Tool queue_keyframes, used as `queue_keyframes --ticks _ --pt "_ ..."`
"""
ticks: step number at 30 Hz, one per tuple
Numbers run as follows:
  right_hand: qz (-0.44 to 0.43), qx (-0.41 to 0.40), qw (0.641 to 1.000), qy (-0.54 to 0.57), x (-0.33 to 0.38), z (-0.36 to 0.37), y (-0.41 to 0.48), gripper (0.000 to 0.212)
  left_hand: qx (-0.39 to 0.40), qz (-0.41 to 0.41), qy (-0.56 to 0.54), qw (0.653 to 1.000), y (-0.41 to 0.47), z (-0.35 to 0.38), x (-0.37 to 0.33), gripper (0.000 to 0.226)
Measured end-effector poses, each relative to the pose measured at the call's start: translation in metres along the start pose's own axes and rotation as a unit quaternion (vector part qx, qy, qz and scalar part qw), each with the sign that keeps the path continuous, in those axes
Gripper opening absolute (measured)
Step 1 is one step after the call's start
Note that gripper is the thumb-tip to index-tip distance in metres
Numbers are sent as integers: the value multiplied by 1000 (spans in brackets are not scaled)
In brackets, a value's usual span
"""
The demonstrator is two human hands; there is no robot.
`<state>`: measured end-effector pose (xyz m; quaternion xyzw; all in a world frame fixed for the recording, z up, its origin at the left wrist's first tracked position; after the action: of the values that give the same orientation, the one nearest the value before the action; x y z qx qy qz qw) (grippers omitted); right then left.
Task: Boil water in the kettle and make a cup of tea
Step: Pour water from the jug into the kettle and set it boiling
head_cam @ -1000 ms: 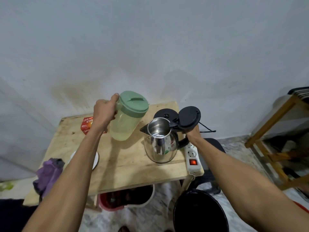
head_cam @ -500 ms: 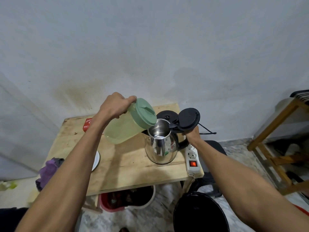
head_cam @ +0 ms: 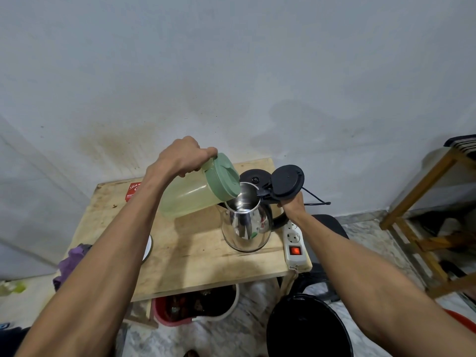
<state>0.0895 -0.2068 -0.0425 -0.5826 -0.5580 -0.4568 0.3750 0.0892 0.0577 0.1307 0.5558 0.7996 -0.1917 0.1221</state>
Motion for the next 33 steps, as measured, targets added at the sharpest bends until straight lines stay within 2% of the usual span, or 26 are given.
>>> queue_keyframes --ticks 11,33 --pt "-1 -1 1000 -6 -1 1 1 23 -9 5 71 997 2 1 -10 52" --pt "-13 11 1000 -14 1 0 1 20 -18 18 92 995 3 -1 -21 52"
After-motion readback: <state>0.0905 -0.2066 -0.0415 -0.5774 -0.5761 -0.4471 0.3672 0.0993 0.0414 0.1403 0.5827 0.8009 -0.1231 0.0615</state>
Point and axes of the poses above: each hand's wrist, its own y-axis towards the middle knuckle, its own z-axis out of the palm, x = y × z, the point moved 3 cm from there along y, towards the middle knuckle, and after that the axes turned 14 degrees about -z, right-handed, at the moved point
